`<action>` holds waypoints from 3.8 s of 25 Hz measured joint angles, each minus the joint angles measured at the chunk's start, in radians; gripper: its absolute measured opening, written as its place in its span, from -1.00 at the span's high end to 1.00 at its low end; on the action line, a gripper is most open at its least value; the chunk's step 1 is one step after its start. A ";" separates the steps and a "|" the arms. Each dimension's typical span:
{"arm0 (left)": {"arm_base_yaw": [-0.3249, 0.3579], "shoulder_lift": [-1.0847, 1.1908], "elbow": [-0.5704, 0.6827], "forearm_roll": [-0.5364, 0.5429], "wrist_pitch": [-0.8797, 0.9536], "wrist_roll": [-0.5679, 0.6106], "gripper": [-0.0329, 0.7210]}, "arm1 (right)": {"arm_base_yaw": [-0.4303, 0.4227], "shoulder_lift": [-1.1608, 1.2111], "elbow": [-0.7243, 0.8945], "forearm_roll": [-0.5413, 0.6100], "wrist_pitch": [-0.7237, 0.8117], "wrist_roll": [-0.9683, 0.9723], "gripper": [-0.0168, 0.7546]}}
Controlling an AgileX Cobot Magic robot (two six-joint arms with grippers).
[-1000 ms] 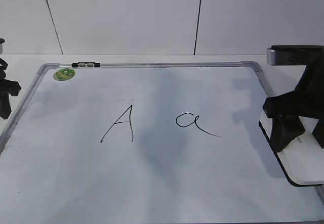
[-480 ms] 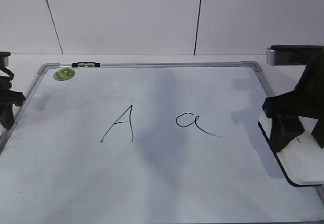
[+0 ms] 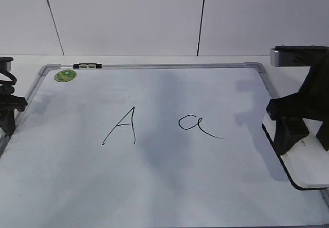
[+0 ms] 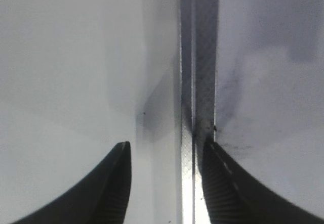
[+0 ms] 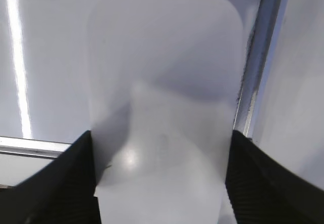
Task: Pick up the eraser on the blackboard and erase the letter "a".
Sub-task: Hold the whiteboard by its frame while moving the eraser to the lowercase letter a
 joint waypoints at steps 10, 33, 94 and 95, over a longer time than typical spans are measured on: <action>0.000 0.000 0.000 -0.008 0.002 0.000 0.46 | 0.000 0.000 0.000 0.002 0.000 0.000 -0.49; 0.000 0.002 -0.003 -0.029 0.006 -0.010 0.85 | 0.000 0.014 -0.023 0.002 0.001 -0.002 -0.49; 0.000 0.002 -0.004 -0.037 0.008 -0.010 0.85 | 0.136 0.587 -0.553 -0.031 0.004 -0.034 -0.49; 0.000 0.002 -0.004 -0.037 0.008 -0.010 0.84 | 0.136 0.589 -0.554 -0.027 0.004 -0.037 -0.49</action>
